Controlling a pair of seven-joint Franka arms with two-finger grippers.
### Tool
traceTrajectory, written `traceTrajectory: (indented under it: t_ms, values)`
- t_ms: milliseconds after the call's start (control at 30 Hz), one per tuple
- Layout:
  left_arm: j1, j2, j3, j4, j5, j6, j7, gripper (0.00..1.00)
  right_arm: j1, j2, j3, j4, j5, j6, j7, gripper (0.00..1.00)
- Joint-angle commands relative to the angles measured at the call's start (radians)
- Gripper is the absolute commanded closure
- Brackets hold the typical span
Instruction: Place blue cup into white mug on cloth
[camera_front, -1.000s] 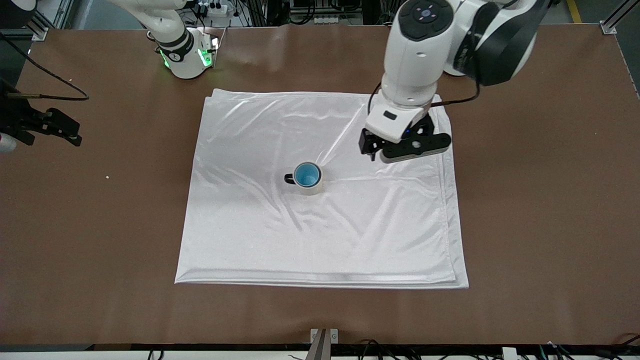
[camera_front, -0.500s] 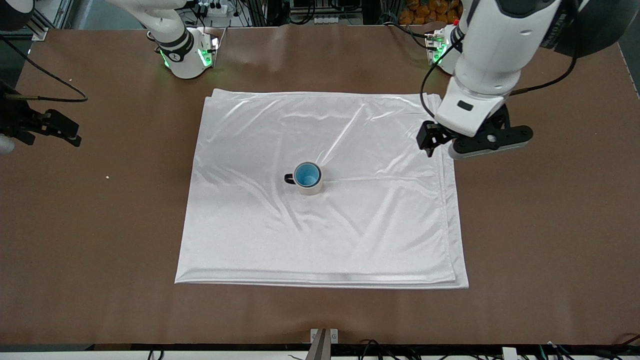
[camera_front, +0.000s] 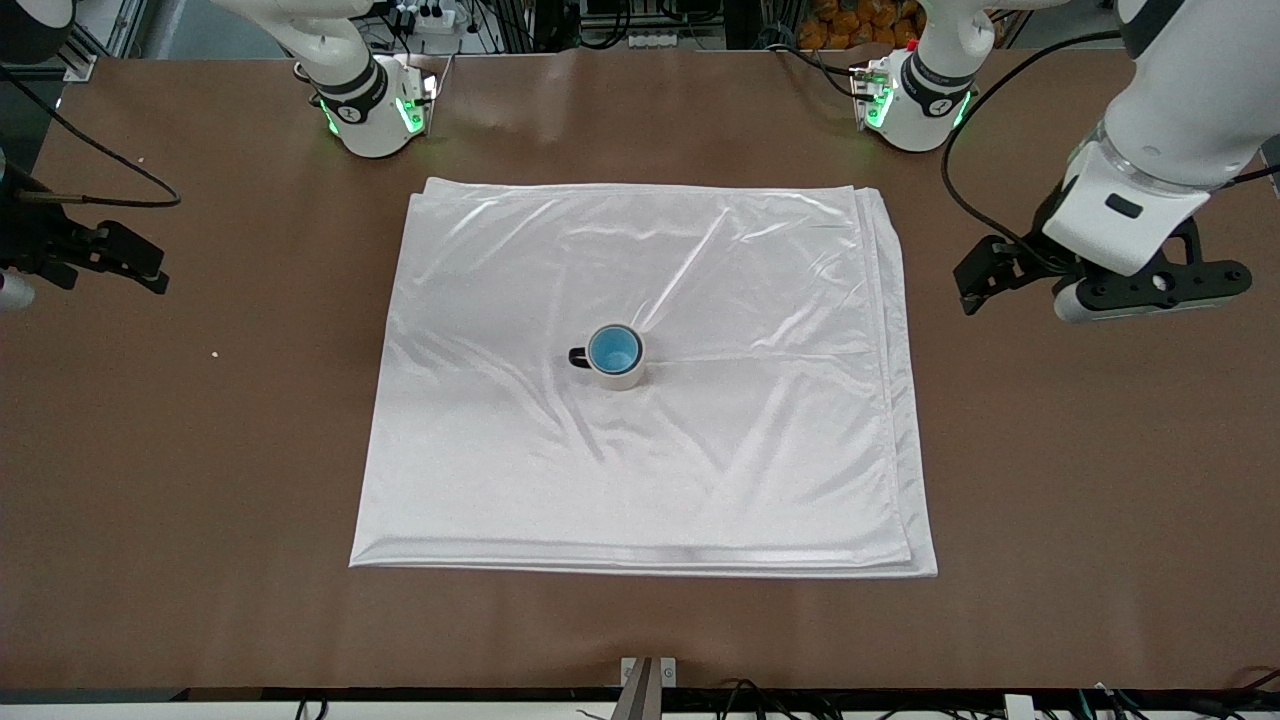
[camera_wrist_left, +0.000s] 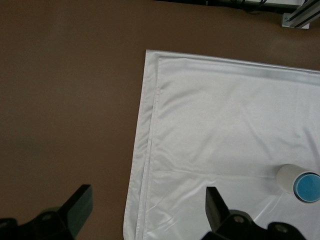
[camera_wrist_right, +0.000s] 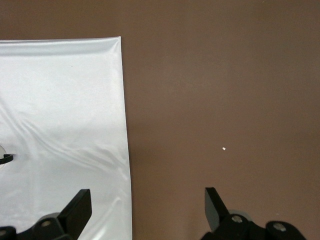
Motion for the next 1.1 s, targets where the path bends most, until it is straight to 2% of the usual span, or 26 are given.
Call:
traceTrajectory:
  t_ms: [0,133,333,733,1067]
  values:
    - [-0.028,-0.032,0.083,-0.034,-0.028,-0.005,0.079,0.00,0.006,-0.016,-0.002,-0.016,0.017,0.000,0.025,0.00]
    - [-0.054,-0.033,0.167,-0.034,-0.071,-0.016,0.157,0.00,0.006,-0.015,-0.002,-0.016,0.017,-0.001,0.025,0.00]
    - [-0.050,-0.033,0.227,-0.039,-0.082,-0.042,0.269,0.00,0.006,-0.015,-0.002,-0.015,0.015,0.008,0.024,0.00]
    - [-0.040,-0.035,0.268,-0.040,-0.086,-0.078,0.301,0.00,0.004,-0.016,-0.002,-0.013,0.015,0.005,0.027,0.00]
    - [-0.013,-0.046,0.276,-0.043,-0.106,-0.085,0.341,0.00,0.001,-0.018,-0.003,-0.013,0.015,0.002,0.027,0.00]
